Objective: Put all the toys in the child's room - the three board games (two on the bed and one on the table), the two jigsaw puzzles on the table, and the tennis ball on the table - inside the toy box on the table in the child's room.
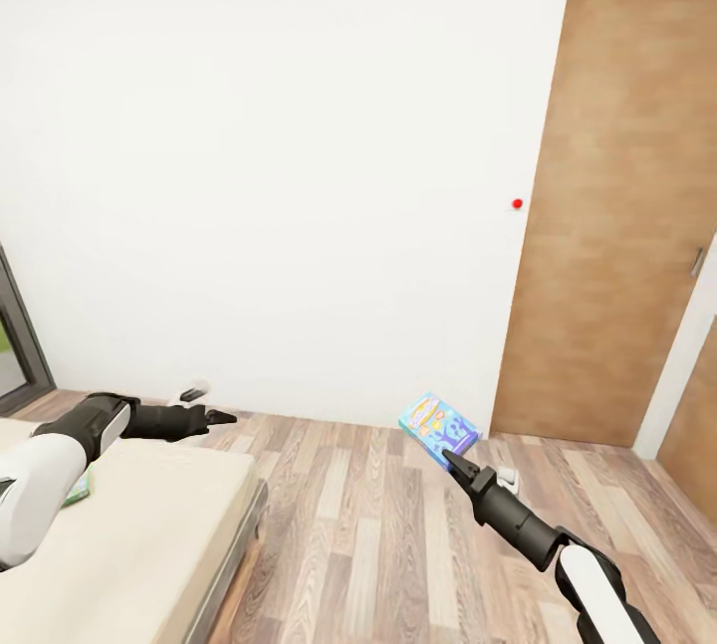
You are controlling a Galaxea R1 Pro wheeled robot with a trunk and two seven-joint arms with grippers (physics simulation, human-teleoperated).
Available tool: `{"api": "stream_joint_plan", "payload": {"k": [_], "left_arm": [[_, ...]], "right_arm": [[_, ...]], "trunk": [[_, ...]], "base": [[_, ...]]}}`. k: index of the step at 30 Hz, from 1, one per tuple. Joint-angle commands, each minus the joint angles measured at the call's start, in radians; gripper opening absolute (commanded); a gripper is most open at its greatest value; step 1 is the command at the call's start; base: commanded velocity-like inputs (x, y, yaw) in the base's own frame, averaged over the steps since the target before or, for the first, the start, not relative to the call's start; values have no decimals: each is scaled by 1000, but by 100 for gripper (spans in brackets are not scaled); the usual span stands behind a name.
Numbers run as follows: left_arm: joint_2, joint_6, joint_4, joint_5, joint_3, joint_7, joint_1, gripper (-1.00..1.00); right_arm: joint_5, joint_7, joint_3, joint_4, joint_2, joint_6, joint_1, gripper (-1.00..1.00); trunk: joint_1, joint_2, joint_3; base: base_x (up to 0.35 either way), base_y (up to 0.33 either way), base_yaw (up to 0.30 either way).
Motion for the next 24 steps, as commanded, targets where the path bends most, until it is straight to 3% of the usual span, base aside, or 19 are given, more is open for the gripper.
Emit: {"api": "stream_joint_plan", "payload": {"k": [1,24], "left_arm": [[0,7,-1,-10,9,-5,-1,100],[0,7,-1,-10,9,-5,0,100]], "right_arm": [[-7,1,-1,0,0,7,-1,-100],[-7,1,-2,0,0,7,-1,-100]], "trunk": [[0,-1,-1],[0,-1,20]], "base": [[0,0,-246],[-119,104,-246]]}}
